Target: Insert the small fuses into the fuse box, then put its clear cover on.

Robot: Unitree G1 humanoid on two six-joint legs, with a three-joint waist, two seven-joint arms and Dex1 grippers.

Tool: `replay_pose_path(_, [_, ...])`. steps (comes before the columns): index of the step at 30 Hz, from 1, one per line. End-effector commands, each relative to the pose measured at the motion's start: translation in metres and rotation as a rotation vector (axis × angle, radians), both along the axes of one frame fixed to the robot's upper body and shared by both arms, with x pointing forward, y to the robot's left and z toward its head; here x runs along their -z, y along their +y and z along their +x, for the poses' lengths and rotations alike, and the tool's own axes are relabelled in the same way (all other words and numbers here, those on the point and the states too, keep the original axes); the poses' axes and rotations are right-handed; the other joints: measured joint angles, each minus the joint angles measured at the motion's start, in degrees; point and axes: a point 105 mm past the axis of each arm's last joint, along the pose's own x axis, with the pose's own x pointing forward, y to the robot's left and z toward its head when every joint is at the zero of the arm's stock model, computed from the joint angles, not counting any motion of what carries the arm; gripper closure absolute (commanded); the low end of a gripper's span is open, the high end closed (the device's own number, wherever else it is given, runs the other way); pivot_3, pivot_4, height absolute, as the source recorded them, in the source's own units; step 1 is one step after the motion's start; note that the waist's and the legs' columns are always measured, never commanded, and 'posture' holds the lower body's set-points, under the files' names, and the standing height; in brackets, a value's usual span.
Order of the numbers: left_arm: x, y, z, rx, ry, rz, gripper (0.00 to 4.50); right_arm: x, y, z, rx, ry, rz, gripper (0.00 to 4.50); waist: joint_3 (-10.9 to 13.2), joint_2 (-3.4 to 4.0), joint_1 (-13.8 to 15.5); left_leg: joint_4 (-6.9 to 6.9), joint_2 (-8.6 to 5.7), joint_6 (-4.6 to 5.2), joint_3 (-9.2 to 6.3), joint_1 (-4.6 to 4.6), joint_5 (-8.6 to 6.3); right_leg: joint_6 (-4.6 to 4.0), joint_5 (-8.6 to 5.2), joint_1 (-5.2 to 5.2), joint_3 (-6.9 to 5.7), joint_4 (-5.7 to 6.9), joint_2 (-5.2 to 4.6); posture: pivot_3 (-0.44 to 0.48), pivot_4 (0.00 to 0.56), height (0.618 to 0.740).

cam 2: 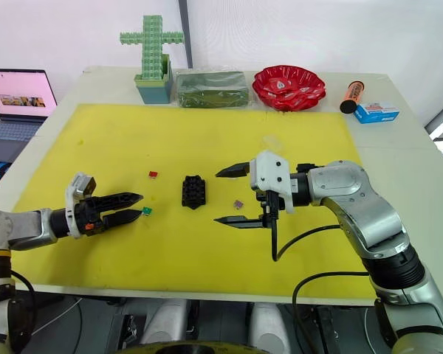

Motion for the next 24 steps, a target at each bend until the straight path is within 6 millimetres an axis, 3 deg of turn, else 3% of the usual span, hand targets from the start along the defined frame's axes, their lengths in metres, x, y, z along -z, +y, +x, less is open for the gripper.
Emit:
replay_pose_path(1, [0.011,-0.01,-0.005,0.045,0.037,0.02,0.0,-0.013,-0.001,-0.003,-0.009,-0.058,0.006,0.02,0.0,0.0,0.0,0.0,0.0,0.0,0.0,0.0,0.0,0.0,0.0,0.0,0.0,-0.01,0.0,0.0,0.15,0.74])
replay_pose_path(9, [0.017,-0.017,-0.002,0.06,0.031,0.018,0.0,-0.011,-0.002,-0.005,-0.004,-0.052,0.0,0.02,0.0,0.03,0.1,0.0,-0.03,0.0,-0.01,0.0,0.0,-0.03,-0.02,0.02,0.0,-0.04,-0.04,0.0,0.15,0.74])
replay_pose_path(13, [0.035,-0.013,0.001,0.028,0.044,0.11,0.0,-0.012,-0.002,-0.004,-0.001,-0.051,0.0,0.02,-0.1,0.15,0.1,0.0,-0.03,-0.01,-0.01,0.0,0.0,-0.07,-0.01,0.07,0.0,-0.13,-0.06,0.0,0.15,0.74])
replay_pose_path(16, [0.036,-0.008,0.002,0.016,0.044,0.123,0.64,-0.009,-0.004,-0.004,0.003,-0.047,-0.007,0.0,-0.2,0.28,0.2,-0.01,-0.03,-0.01,-0.01,0.01,0.0,-0.16,0.0,0.09,0.0,-0.28,-0.07,0.0,0.15,0.74])
replay_pose_path(18, [0.036,-0.007,0.004,0.007,0.045,0.126,1.35,-0.009,-0.004,-0.004,0.004,-0.046,-0.008,0.0,-0.2,0.28,0.1,-0.03,-0.03,-0.01,-0.02,0.01,0.0,-0.16,0.0,0.1,-0.01,-0.36,-0.06,0.0,0.15,0.74])
replay_pose_path(23, [0.036,-0.006,0.004,0.012,0.043,0.135,1.35,-0.009,-0.003,-0.004,0.002,-0.046,-0.004,0.0,-0.2,0.32,0.1,-0.07,-0.03,-0.01,-0.01,0.0,0.0,-0.17,0.0,0.09,-0.01,-0.44,-0.06,0.0,0.15,0.74])
replay_pose_path(24, [0.038,-0.004,0.004,0.009,0.044,0.153,1.52,-0.009,-0.002,-0.004,0.001,-0.046,-0.004,0.0,-0.2,0.32,0.1,-0.06,-0.03,-0.01,-0.02,0.01,0.0,-0.17,0.0,0.08,-0.01,-0.45,-0.06,0.0,0.15,0.74])
